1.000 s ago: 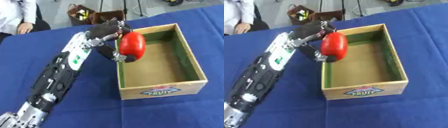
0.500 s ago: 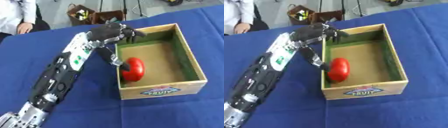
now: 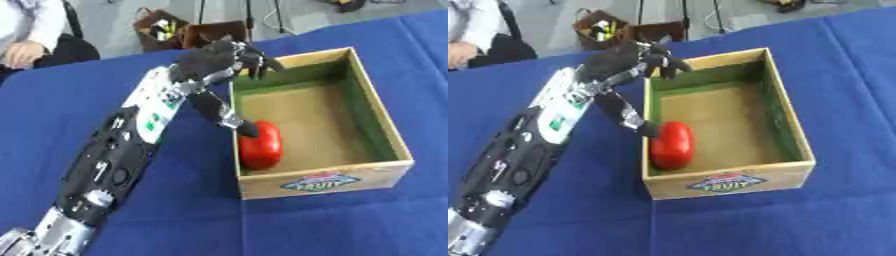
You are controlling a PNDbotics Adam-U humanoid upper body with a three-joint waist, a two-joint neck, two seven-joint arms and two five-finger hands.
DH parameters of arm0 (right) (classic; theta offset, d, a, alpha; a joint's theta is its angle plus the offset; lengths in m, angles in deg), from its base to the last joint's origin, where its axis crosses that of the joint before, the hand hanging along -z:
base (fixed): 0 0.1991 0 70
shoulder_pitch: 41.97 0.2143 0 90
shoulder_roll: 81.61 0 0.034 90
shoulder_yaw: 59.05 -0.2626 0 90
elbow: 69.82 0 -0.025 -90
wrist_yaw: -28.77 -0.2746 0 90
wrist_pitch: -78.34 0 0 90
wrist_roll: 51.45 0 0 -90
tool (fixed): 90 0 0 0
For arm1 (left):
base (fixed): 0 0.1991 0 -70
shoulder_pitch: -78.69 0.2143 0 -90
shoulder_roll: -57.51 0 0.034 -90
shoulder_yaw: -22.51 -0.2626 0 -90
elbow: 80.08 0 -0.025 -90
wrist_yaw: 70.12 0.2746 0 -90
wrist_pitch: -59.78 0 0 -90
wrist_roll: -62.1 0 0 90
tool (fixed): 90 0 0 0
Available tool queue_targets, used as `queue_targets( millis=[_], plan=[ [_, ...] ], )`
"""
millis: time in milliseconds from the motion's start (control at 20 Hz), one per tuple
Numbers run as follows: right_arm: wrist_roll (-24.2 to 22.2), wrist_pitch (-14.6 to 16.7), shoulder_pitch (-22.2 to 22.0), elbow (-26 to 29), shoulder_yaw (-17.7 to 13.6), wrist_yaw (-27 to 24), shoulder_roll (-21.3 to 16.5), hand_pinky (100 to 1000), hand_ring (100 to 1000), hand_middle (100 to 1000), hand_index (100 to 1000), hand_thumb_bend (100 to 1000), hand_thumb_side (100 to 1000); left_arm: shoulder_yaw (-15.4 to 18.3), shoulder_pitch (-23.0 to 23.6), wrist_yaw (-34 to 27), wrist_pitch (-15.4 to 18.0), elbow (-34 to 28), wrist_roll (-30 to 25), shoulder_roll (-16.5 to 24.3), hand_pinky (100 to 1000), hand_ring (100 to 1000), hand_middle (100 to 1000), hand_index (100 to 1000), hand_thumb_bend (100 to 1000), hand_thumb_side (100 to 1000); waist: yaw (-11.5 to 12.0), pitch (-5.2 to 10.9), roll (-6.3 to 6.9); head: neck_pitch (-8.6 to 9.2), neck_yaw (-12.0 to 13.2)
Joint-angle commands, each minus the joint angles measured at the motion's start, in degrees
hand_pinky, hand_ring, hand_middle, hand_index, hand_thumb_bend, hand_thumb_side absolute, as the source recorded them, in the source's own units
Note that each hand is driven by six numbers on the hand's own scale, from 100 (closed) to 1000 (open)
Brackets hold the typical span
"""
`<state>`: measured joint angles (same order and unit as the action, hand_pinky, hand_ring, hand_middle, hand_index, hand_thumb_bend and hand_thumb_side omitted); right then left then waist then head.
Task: Pick up objects on the table and place them in the box.
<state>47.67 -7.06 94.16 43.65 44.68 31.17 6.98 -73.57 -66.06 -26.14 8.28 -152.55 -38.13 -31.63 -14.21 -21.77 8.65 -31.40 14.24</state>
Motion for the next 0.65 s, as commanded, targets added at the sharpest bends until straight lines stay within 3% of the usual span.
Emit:
queue_targets(
  millis=[50, 250, 600, 650],
  plan=[
    [1.3, 0.4, 0.5, 1.1, -1.0, -0.6, -0.7, 942, 898, 567, 683, 100, 814, 3.2, 0.0, -2.4, -2.2, -2.4, 2.6, 0.5, 261, 453, 458, 730, 769, 971, 0.4, 1.83, -0.74, -0.01, -0.5],
    [3.3, 1.0, 0.0, 1.1, -1.8, -0.9, -0.9, 940, 896, 570, 683, 100, 808, 6.0, 1.7, -5.6, -5.5, -5.6, 5.9, 0.9, 251, 442, 452, 718, 747, 984, 1.4, 2.36, -1.14, -0.34, -1.4],
    [5.1, 1.0, -1.2, 1.1, -2.7, -0.5, -1.5, 940, 896, 571, 684, 100, 799, 7.5, 6.5, -11.2, -11.1, -12.8, 11.5, 1.4, 231, 423, 439, 711, 720, 1000, 3.8, 3.23, -1.97, -1.30, -3.2],
    [5.2, 0.9, -1.4, 1.1, -2.8, -0.4, -1.6, 939, 896, 571, 684, 100, 804, 7.7, 7.2, -12.0, -11.9, -13.9, 12.3, 1.4, 231, 422, 438, 710, 714, 971, 4.1, 3.32, -2.06, -1.39, -3.5]
  ],
)
